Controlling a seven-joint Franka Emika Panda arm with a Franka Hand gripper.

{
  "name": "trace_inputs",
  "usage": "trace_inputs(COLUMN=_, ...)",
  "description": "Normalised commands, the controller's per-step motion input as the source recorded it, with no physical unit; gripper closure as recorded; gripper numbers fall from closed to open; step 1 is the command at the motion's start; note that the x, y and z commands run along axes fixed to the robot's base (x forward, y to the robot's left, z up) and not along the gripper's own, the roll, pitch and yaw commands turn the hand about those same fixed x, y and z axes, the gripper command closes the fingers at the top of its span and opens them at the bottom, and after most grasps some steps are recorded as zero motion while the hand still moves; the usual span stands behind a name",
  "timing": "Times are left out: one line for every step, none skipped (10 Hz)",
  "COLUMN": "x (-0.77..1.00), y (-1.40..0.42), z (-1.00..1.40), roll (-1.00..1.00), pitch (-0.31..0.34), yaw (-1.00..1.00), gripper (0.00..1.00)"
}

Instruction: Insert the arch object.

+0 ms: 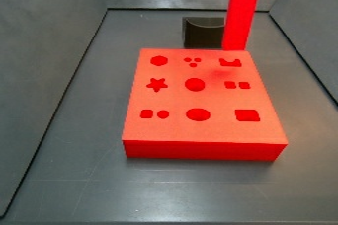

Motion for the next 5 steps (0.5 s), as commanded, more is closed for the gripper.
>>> trace_inputs(x=0.16, y=0.07, z=-0.43, roll=0.02, pitch=0.000, yaw=0.00, gripper=1.00)
trace_inputs(x=0.15, y=0.08, z=-0.36, roll=0.00, pitch=0.000, yaw=0.00, gripper=1.00)
trace_inputs(x=0.00, y=0.05, z=-0.29, roll=0.00, pitch=0.000, yaw=0.00, gripper=1.00)
trace_inputs(x=-0.04, y=0.00, z=-0.19, roll=0.01, pitch=0.000, yaw=0.00, gripper=1.00)
trace_inputs(x=0.05, y=0.00, z=-0.22, roll=0.06, pitch=0.000, yaw=0.03, gripper=1.00)
